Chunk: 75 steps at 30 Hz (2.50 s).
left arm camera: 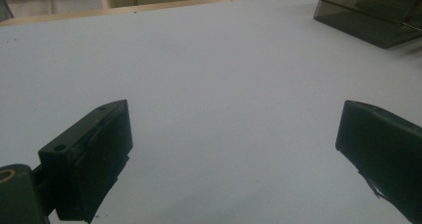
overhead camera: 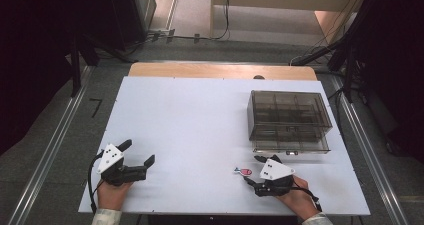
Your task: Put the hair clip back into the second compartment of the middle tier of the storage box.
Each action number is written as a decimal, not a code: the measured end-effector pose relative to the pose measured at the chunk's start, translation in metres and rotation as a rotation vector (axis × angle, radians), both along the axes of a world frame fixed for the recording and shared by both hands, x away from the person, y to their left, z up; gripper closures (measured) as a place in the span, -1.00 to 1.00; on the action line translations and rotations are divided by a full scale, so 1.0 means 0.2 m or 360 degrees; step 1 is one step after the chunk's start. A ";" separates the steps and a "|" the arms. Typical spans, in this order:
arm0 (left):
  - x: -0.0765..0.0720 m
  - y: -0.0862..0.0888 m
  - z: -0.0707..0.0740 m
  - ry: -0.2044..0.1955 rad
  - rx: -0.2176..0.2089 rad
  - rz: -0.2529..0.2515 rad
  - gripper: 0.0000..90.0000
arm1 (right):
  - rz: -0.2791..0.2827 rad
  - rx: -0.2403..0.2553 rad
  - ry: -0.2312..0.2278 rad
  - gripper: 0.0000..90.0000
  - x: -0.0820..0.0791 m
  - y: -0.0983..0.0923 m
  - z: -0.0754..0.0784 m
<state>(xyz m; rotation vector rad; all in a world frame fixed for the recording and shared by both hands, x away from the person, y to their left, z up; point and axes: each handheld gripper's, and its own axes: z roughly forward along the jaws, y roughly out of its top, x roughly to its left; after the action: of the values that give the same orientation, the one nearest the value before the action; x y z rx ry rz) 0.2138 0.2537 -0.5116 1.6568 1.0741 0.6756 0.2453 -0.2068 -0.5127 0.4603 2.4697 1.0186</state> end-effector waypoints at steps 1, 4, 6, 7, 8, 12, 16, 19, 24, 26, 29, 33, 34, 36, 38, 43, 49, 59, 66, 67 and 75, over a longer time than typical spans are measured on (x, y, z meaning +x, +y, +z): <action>0.00 0.00 0.00 0.0002 0.0001 0.0000 -0.96 | 0.0001 -0.0003 -0.0009 -0.46 0.00 0.00 0.00; 0.00 0.00 0.00 -0.0001 0.0000 0.0000 -0.96 | 0.0001 0.0000 0.0005 -0.42 0.00 0.00 0.00; 0.00 0.00 0.00 0.0000 0.0000 0.0001 -0.96 | 0.0028 -0.0005 -0.0015 -0.34 0.00 0.00 0.00; 0.00 0.00 0.00 0.0000 0.0001 -0.0001 -0.96 | 0.0028 -0.0005 -0.0015 -0.34 0.00 0.00 0.00; 0.00 0.00 0.00 0.0000 0.0001 -0.0001 -0.96 | 0.0039 0.0000 -0.0003 -0.30 0.01 0.00 0.00; 0.00 0.00 0.00 0.0000 0.0002 0.0001 -0.96 | 0.0047 0.0003 0.0011 -0.24 0.00 0.01 0.00; 0.00 0.00 0.00 0.0001 0.0001 0.0002 -0.96 | 0.0067 -0.0002 0.0010 -0.17 0.00 0.01 0.00; 0.00 0.00 0.00 0.0001 0.0001 0.0002 -0.96 | 0.0076 -0.0002 0.0009 -0.13 0.01 0.02 0.00; 0.00 0.00 0.00 0.0001 0.0002 0.0002 -0.96 | 0.0092 0.0005 0.0035 -0.03 0.01 0.02 0.00; 0.00 0.00 0.00 0.0001 0.0004 0.0003 -0.96 | 0.0110 0.0008 0.0052 0.04 0.01 0.02 0.00; 0.00 0.00 0.00 0.0000 0.0003 0.0002 -0.96 | 0.0119 0.0023 0.0119 0.05 0.03 0.01 0.00; 0.00 0.00 0.00 0.0001 0.0003 0.0003 -0.96 | 0.0118 0.0038 0.0175 0.07 0.04 0.01 0.00; 0.00 0.00 0.00 0.0001 0.0004 0.0003 -0.96 | 0.0120 0.0040 0.0176 0.09 0.05 0.01 0.00; 0.00 0.00 0.00 0.0000 0.0003 0.0003 -0.96 | 0.0141 0.0045 0.0196 0.17 0.05 0.01 0.00; 0.00 0.00 0.00 0.0000 0.0006 0.0003 -0.96 | 0.0146 0.0047 0.0214 0.18 0.05 0.01 0.01; 0.00 0.00 0.00 0.0002 0.0004 0.0005 -0.96 | 0.0150 0.0074 0.0303 0.18 0.08 0.01 0.01; 0.00 0.00 0.00 0.0007 0.0005 0.0009 -0.96 | 0.0149 0.0075 0.0306 0.19 0.09 0.01 0.01; 0.00 0.00 0.00 0.0008 0.0004 0.0009 -0.96 | 0.0193 0.0078 0.0338 0.40 0.09 0.01 0.01; 0.00 0.00 0.00 0.0007 0.0003 0.0008 -0.96 | 0.0192 0.0096 0.0361 0.48 0.09 0.01 0.01; 0.00 0.00 0.00 0.0008 0.0003 0.0006 -0.96 | 0.0188 0.0100 0.0370 0.48 0.10 0.01 0.01; 0.00 0.00 0.00 0.0008 0.0000 0.0005 -0.96 | 0.0174 0.0145 0.0398 0.51 0.10 0.00 0.01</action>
<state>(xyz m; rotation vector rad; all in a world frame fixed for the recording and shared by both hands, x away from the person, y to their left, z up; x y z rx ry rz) 0.2143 0.2534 -0.5116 1.6578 1.0805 0.6742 0.2663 -0.2073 -0.5108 0.5137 2.7022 1.1849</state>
